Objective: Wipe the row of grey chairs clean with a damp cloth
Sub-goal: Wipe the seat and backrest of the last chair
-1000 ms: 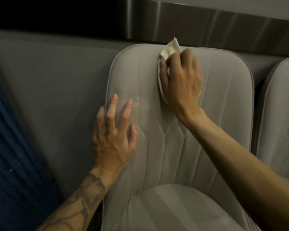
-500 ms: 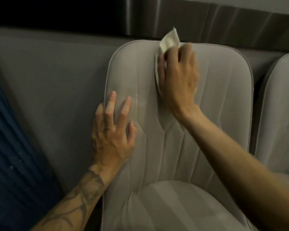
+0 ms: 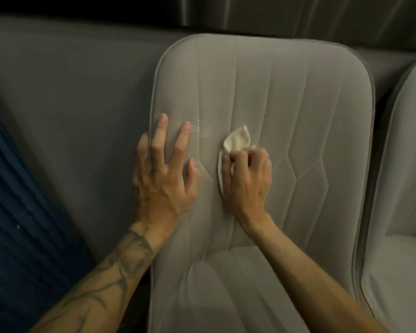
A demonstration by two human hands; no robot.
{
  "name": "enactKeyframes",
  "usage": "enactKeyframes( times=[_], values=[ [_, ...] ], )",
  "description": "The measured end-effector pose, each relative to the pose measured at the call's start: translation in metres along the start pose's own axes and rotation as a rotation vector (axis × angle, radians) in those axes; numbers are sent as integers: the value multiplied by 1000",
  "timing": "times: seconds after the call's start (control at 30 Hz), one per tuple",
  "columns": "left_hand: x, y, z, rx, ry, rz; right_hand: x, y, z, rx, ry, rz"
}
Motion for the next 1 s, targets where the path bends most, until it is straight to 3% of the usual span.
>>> enactKeyframes(
  times=[0.1,0.17,0.23,0.3,0.43,0.5,0.57,0.63,0.87,0.93,1.0],
  values=[
    [0,1,2,11,-1,10,95,0,14,-42,-313,109],
    [-1,1,2,11,-12,11,143,5,26,-40,-529,330],
    [-1,1,4,15,-14,0,138,11,30,-29,-603,463],
    [-1,1,5,13,-4,-2,104,11,26,-55,-558,396],
    [-1,1,4,14,-1,5,71,12,17,-95,-322,54],
    [-2,1,4,24,-1,1,104,2,20,-98,-447,95],
    [-2,1,4,24,1,0,138,-3,26,-95,-593,320],
    [-1,2,5,36,-5,9,128,7,27,-86,-625,479],
    [-2,2,4,50,8,-2,-80,-19,1,-9,-60,95],
    [-2,2,5,56,17,-5,-96,-32,-3,-23,-6,43],
    [-3,1,6,95,37,-17,-71,-42,1,-91,-80,124]
  ],
)
Point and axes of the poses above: each hand's wrist, its own x-axis away from the middle knuckle, its own z-axis out of the back of the hand, y = z × x, the point moved 2 cm from there along -x, towards the middle knuckle, and after that the axes turned 3 degrees about -x, right-handed, at the moved point
